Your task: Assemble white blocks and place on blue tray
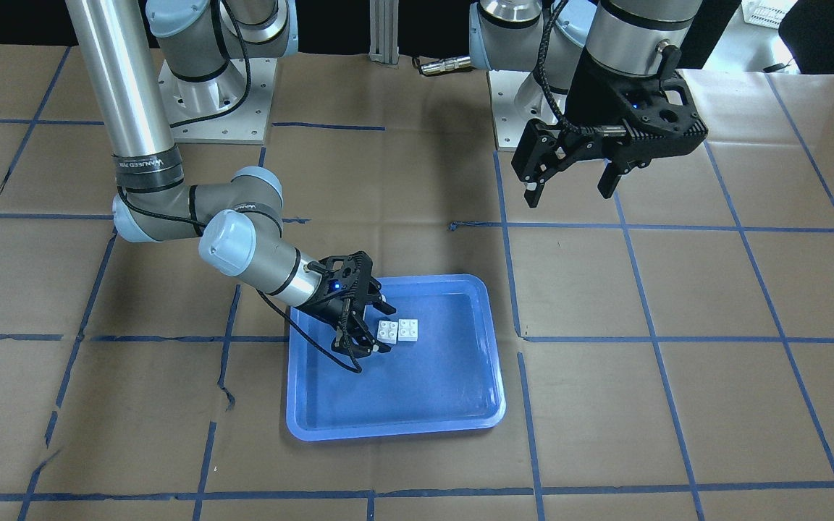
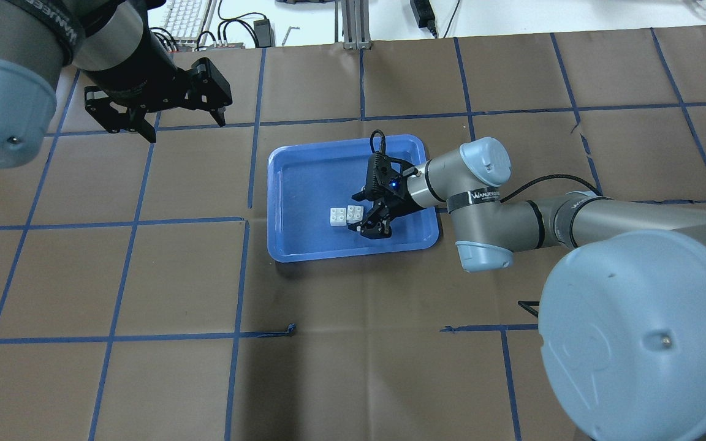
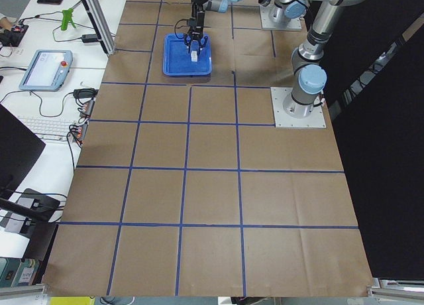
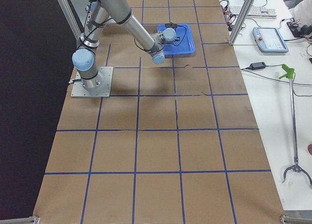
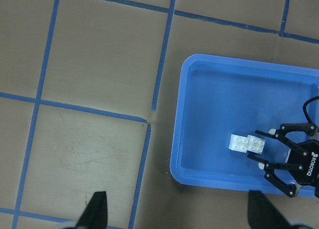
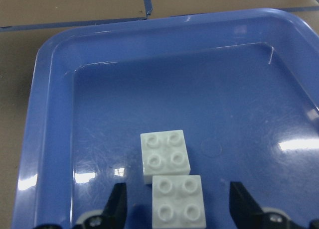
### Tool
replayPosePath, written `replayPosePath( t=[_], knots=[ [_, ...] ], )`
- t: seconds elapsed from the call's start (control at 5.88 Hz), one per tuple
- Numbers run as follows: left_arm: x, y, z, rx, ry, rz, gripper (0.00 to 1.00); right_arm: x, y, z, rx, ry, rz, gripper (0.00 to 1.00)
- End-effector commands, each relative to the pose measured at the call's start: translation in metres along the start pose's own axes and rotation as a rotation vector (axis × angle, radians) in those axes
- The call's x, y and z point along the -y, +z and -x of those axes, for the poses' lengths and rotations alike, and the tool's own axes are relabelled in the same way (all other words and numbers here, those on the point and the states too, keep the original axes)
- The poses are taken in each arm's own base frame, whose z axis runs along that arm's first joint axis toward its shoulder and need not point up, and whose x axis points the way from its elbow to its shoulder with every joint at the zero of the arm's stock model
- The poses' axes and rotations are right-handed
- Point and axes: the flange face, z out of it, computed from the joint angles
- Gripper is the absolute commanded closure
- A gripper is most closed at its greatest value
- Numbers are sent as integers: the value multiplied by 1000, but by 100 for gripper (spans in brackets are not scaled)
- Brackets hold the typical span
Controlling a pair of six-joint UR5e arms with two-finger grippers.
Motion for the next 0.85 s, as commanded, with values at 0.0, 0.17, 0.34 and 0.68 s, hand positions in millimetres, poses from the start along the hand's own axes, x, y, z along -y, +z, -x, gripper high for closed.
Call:
replayPosePath(
  t=[0.0,0.17,0.34,0.68],
  knots=[
    [0,0,1,-1,-4,0,1,21,-23,-16,-63,103,10,0],
    [1,0,1,-1,-4,-2,1,30,-49,-28,-102,182,94,0],
    [1,0,1,-1,-5,-2,1,54,-85,-32,-111,270,169,0],
    [-1,-2,1,0,-5,-4,1,87,-165,-48,-185,550,417,0]
  ],
)
